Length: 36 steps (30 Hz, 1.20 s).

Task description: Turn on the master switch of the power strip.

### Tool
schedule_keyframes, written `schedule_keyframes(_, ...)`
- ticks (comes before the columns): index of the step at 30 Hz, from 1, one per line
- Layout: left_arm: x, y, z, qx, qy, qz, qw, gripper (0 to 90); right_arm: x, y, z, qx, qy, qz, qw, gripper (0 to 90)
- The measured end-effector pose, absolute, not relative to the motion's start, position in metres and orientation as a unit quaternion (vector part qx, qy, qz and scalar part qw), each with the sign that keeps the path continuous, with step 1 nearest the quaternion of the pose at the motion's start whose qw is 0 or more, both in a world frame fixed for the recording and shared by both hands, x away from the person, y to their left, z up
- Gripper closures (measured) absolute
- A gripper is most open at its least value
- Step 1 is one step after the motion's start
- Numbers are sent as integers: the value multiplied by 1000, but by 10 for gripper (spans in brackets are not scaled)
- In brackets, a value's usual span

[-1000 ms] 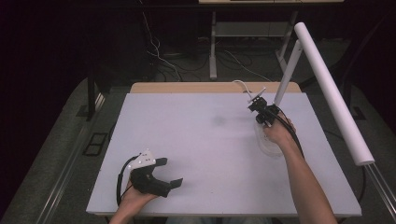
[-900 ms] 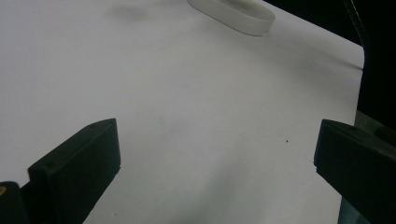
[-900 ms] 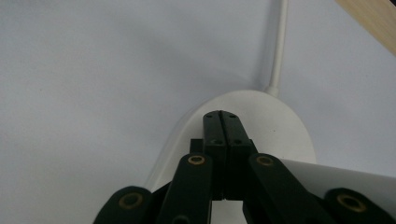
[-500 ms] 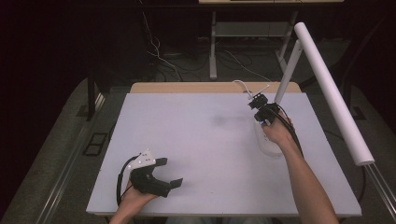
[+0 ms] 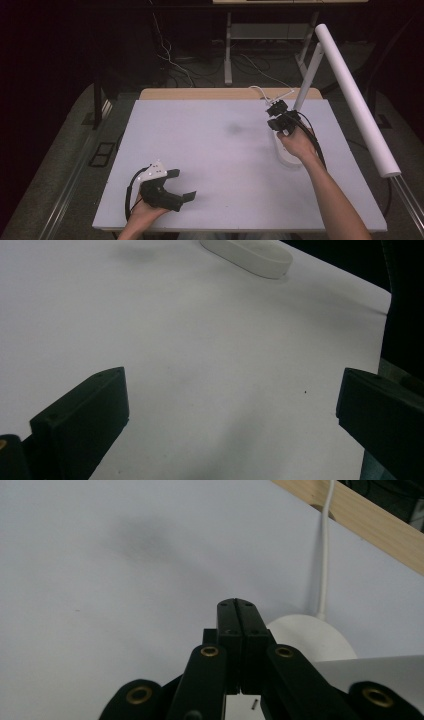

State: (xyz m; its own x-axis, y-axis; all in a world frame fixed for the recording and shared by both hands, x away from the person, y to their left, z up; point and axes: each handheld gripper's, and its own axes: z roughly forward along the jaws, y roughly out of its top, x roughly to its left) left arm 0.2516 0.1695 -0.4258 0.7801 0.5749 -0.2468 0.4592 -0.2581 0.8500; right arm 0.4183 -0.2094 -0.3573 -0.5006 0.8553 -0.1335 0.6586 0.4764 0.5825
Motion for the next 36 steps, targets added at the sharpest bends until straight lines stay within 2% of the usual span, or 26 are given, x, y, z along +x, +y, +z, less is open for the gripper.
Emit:
schedule_keyframes(2, 251, 169, -426, 791, 326, 57, 514, 0, 413, -210, -355, 451, 832, 253, 201, 808)
schedule_keyframes(3, 251, 169, -426, 792, 326, 57, 513, 0, 407, -210, -353, 449, 831, 265, 192, 752)
schedule_keyframes(5, 252, 169, -426, 791, 327, 57, 513, 0, 404, -211, -352, 451, 830, 272, 186, 721)
schedule_keyframes(8, 252, 169, -426, 793, 325, 57, 513, 0, 394, -214, -349, 444, 828, 296, 171, 568)
schedule_keyframes(9, 251, 169, -426, 793, 326, 57, 512, 0, 394, -214, -349, 444, 828, 296, 171, 568)
schedule_keyframes(13, 252, 170, -426, 793, 326, 57, 512, 0, 385, -218, -349, 436, 827, 313, 167, 413)
schedule_keyframes(14, 252, 170, -426, 793, 326, 57, 512, 0, 379, -219, -349, 433, 827, 322, 160, 336)
schedule_keyframes(15, 252, 170, -426, 792, 327, 56, 512, 0, 379, -219, -349, 433, 827, 322, 160, 336)
schedule_keyframes(16, 252, 170, -426, 792, 328, 56, 512, 0, 374, -220, -350, 425, 828, 332, 153, 236)
schedule_keyframes(17, 252, 171, -426, 791, 329, 56, 512, 0, 374, -220, -350, 425, 828, 332, 153, 236)
schedule_keyframes(20, 252, 171, -426, 790, 330, 57, 513, 0, 362, -222, -351, 402, 832, 359, 130, 41)
schedule_keyframes(23, 252, 170, -427, 790, 331, 57, 513, 0, 356, -224, -352, 393, 835, 367, 113, 1)
schedule_keyframes(36, 252, 170, -427, 791, 331, 57, 512, 0, 319, -240, -358, 387, 822, 402, 117, 1)
